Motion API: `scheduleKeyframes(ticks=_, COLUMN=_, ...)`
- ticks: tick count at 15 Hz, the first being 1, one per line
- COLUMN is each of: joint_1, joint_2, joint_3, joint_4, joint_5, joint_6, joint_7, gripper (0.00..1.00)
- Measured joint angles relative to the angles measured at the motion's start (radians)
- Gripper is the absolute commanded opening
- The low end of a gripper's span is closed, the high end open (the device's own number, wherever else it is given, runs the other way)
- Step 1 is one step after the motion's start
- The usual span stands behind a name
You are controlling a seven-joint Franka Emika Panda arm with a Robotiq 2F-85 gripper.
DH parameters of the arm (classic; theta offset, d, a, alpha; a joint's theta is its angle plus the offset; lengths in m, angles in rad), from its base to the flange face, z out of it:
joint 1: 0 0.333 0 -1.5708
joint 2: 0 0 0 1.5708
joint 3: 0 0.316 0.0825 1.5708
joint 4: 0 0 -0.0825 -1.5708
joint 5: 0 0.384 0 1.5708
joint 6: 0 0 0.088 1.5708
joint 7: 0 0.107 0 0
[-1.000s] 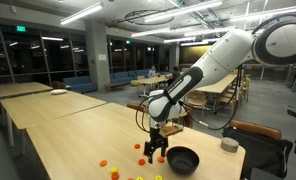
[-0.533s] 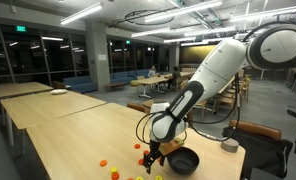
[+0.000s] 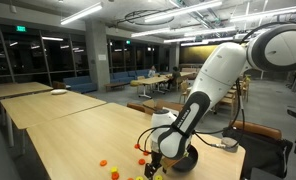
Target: Put the circles inside the black bowl.
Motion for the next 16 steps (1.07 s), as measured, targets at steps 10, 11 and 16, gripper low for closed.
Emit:
scheduleKeyframes(ticks=10, joint_1=0.01, joint_2=-0.001, joint_3=-0.019, joint_4=0.0, joint_5=-0.003, joint_6=0.01, joint_7=0.03, gripper=1.0)
scheduleKeyframes(ticks=11, joint_1=0.01, joint_2=-0.001, joint_3=-0.018, joint_4=0.0, joint_5=-0.003, joint_6=0.009, joint_7=0.03, gripper=1.0)
scheduleKeyframes(ticks=16, joint_1=0.01, joint_2=0.001, joint_3=-0.011, joint_4=0.001, joint_5=-0.002, joint_6=-0.015, joint_7=0.03, gripper=1.0)
